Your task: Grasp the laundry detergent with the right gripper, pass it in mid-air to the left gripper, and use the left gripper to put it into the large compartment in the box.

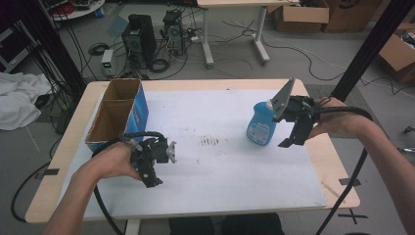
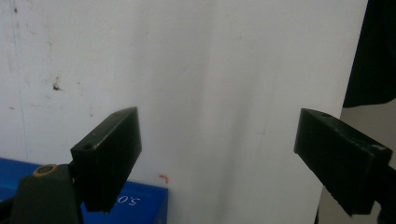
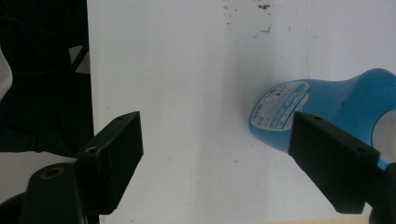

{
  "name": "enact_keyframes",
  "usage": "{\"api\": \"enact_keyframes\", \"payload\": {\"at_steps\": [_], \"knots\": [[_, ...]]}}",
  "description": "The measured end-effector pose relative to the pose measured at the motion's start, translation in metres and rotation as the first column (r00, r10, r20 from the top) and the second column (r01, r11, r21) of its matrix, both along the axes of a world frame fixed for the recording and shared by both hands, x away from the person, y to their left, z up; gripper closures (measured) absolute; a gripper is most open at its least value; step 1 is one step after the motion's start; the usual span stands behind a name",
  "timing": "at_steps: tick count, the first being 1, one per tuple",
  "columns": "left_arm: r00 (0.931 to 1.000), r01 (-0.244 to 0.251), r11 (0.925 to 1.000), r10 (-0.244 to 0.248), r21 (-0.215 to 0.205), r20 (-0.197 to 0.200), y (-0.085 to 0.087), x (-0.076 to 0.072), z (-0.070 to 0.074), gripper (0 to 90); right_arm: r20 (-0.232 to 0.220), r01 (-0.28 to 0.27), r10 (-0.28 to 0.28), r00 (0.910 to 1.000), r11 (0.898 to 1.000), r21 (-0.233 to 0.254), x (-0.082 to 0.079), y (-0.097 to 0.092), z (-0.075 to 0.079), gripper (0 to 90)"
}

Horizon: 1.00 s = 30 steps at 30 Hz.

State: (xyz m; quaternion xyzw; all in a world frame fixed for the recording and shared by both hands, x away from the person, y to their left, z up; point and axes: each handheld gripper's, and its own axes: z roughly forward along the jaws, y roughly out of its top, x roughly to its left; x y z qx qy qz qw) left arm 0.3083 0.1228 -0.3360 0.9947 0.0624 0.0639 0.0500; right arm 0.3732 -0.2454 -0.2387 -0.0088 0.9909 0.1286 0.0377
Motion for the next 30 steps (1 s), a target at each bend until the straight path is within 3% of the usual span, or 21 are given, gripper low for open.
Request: {"api": "enact_keyframes", "payload": {"at_steps": [12, 22, 24, 29, 30], "knots": [[0.9999, 0.011, 0.9999, -0.011, -0.001, 0.007, -0.002, 0.002, -0.002, 15.6, -0.006, 0.082, -0.082, 0.9966, 0.996, 0.020, 0.006, -0.014, 0.007, 18.0], [1.0000, 0.006, 1.0000, -0.006, -0.003, 0.003, -0.001, 0.003, -0.003, 15.6, -0.033, 0.139, -0.138, 0.9898, 0.990, 0.000, 0.011, -0.022, 0.005, 18.2], [1.0000, 0.003, 1.0000, -0.003, -0.002, 0.003, -0.001, 0.003, -0.003, 15.6, -0.045, 0.167, -0.167, 0.9850, 0.986, -0.009, 0.014, -0.024, 0.003, 18.5], [1.0000, -0.001, 1.0000, 0.001, -0.007, -0.004, -0.002, 0.004, -0.005, 15.6, -0.031, 0.299, -0.299, 0.9537, 0.954, -0.018, 0.025, -0.033, 0.001, 18.5], [1.0000, -0.001, 1.0000, 0.001, -0.007, -0.004, -0.002, 0.004, -0.005, 15.6, -0.031, 0.299, -0.299, 0.9537, 0.954, -0.018, 0.025, -0.033, 0.001, 18.5]]}}
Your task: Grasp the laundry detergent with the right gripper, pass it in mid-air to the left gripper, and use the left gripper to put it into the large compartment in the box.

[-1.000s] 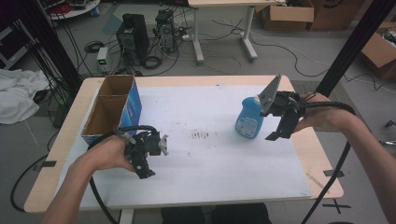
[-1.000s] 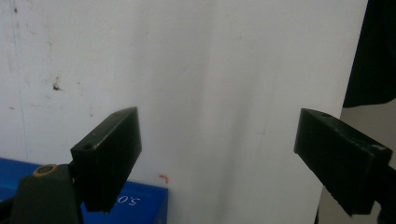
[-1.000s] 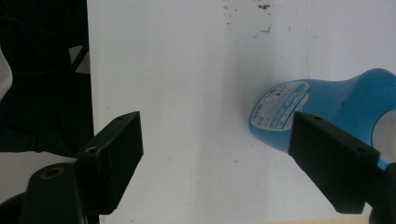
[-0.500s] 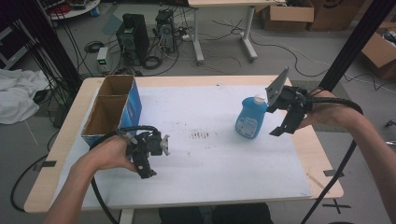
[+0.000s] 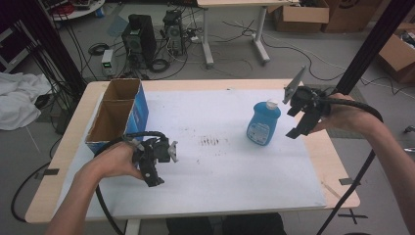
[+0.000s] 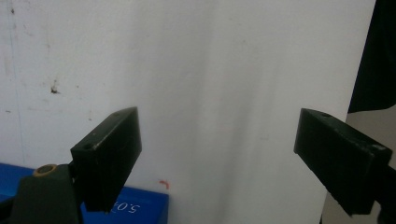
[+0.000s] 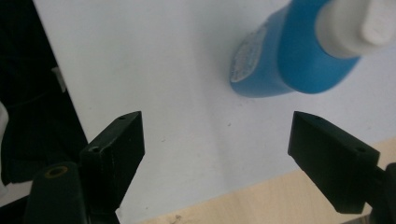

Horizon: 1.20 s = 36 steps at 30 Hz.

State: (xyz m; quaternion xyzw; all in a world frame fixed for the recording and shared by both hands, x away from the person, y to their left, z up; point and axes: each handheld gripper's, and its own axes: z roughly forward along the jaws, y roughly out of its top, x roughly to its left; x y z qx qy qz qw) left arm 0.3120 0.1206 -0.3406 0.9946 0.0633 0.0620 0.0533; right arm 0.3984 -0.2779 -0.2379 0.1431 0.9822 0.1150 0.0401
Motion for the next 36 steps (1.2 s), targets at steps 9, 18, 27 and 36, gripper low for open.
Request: {"api": "enact_keyframes", "payload": {"at_steps": [9, 18, 27, 36], "knots": [[1.0000, -0.002, 1.0000, 0.002, -0.004, 0.002, 0.001, 0.000, -0.002, 15.6, 0.019, 0.146, -0.148, 0.9889, 0.986, 0.077, 0.016, -0.010, -0.009, 18.0], [1.0000, -0.001, 1.0000, 0.001, -0.005, 0.001, 0.000, 0.000, -0.003, 15.6, 0.048, 0.204, -0.213, 0.9758, 0.967, 0.153, 0.022, -0.009, -0.021, 17.5], [1.0000, 0.002, 1.0000, -0.002, 0.000, 0.001, -0.001, -0.001, -0.004, 15.6, 0.078, 0.245, -0.266, 0.9609, 0.948, 0.205, 0.027, -0.009, -0.039, 17.8], [1.0000, 0.006, 1.0000, -0.006, 0.002, 0.003, 0.000, -0.001, -0.003, 15.5, 0.089, 0.285, -0.315, 0.9450, 0.927, 0.245, 0.033, -0.012, -0.052, 17.4]]}}
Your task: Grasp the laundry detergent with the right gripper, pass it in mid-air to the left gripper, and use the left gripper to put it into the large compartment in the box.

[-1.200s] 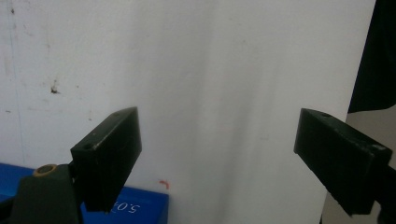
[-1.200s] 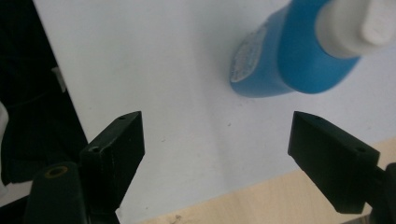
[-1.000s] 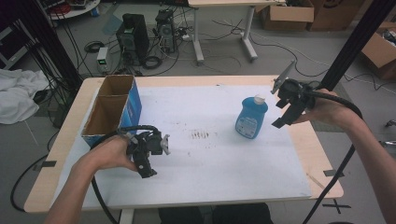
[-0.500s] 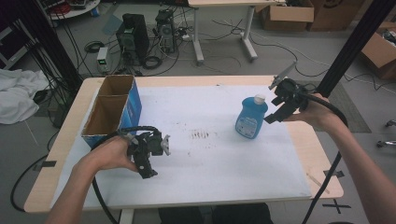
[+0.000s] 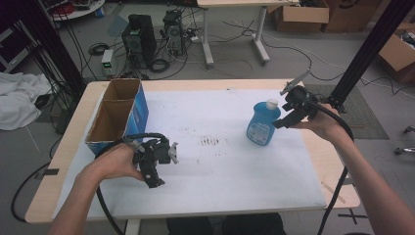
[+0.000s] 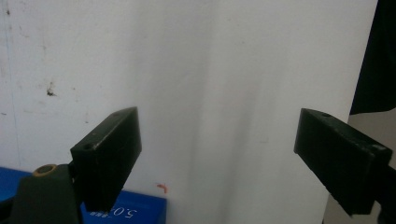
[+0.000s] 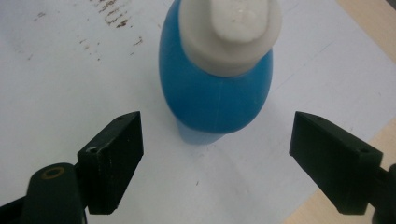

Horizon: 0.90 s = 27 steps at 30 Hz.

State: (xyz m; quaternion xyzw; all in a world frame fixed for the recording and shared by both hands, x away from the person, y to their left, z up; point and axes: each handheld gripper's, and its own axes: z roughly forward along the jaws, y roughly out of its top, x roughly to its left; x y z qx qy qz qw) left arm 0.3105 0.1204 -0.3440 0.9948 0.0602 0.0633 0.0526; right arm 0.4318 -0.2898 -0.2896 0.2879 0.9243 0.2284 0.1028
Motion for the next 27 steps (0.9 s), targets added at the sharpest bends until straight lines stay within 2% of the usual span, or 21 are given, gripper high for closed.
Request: {"api": "enact_keyframes", "payload": {"at_steps": [1, 10, 12, 22, 27], "knots": [[1.0000, 0.001, 1.0000, -0.001, -0.001, 0.001, 0.000, 0.000, 0.000, 15.5, 0.008, 0.004, -0.005, 1.0000, 1.000, 0.019, 0.001, -0.001, -0.003, 17.4], [1.0000, -0.002, 1.0000, 0.002, -0.009, -0.001, 0.000, 0.001, -0.001, 15.5, 0.020, 0.012, -0.013, 0.9997, 0.998, 0.070, 0.005, -0.001, -0.015, 17.8], [1.0000, -0.001, 1.0000, 0.001, -0.008, -0.005, 0.000, 0.001, -0.002, 15.5, 0.024, 0.011, -0.013, 0.9996, 0.996, 0.094, 0.006, 0.000, -0.019, 17.7], [0.9999, -0.009, 0.9998, 0.009, -0.016, -0.010, 0.002, 0.000, -0.006, 15.6, 0.014, 0.009, -0.011, 0.9998, 0.994, 0.107, 0.010, 0.003, -0.031, 17.3], [0.9998, -0.013, 0.9998, 0.013, -0.017, -0.013, 0.004, 0.000, -0.006, 15.6, 0.024, 0.010, -0.013, 0.9996, 0.992, 0.129, 0.012, 0.004, -0.036, 17.7]]}}
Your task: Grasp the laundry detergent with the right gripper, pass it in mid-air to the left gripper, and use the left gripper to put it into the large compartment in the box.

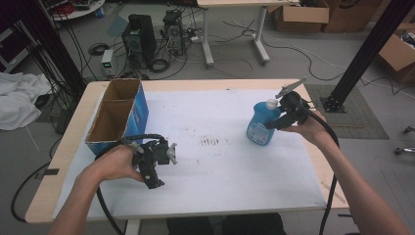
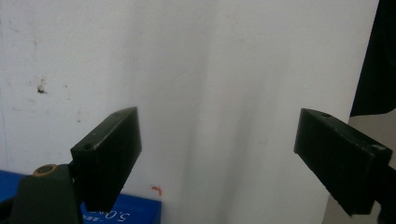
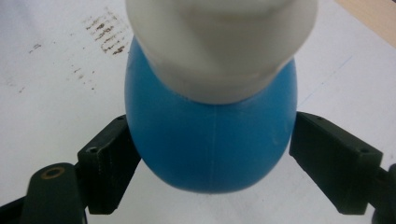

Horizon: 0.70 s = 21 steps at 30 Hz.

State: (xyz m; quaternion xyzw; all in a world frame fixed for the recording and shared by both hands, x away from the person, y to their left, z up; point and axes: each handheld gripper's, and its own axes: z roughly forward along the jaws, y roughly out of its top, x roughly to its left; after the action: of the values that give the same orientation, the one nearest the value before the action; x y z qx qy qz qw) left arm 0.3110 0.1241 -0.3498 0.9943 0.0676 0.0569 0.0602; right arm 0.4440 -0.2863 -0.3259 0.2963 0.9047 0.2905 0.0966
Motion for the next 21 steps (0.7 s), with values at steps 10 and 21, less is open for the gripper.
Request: {"api": "enact_keyframes", "payload": {"at_steps": [10, 21], "knots": [[1.0000, -0.002, 1.0000, 0.002, -0.003, -0.003, 0.000, -0.001, -0.002, 15.6, 0.010, -0.006, 0.006, 0.9999, 1.000, 0.007, 0.000, 0.003, -0.006, 17.6], [0.9999, -0.008, 1.0000, 0.008, -0.004, -0.007, 0.002, -0.001, -0.003, 15.6, 0.016, 0.008, -0.009, 0.9998, 0.998, 0.062, 0.001, 0.001, -0.015, 18.3]]}}
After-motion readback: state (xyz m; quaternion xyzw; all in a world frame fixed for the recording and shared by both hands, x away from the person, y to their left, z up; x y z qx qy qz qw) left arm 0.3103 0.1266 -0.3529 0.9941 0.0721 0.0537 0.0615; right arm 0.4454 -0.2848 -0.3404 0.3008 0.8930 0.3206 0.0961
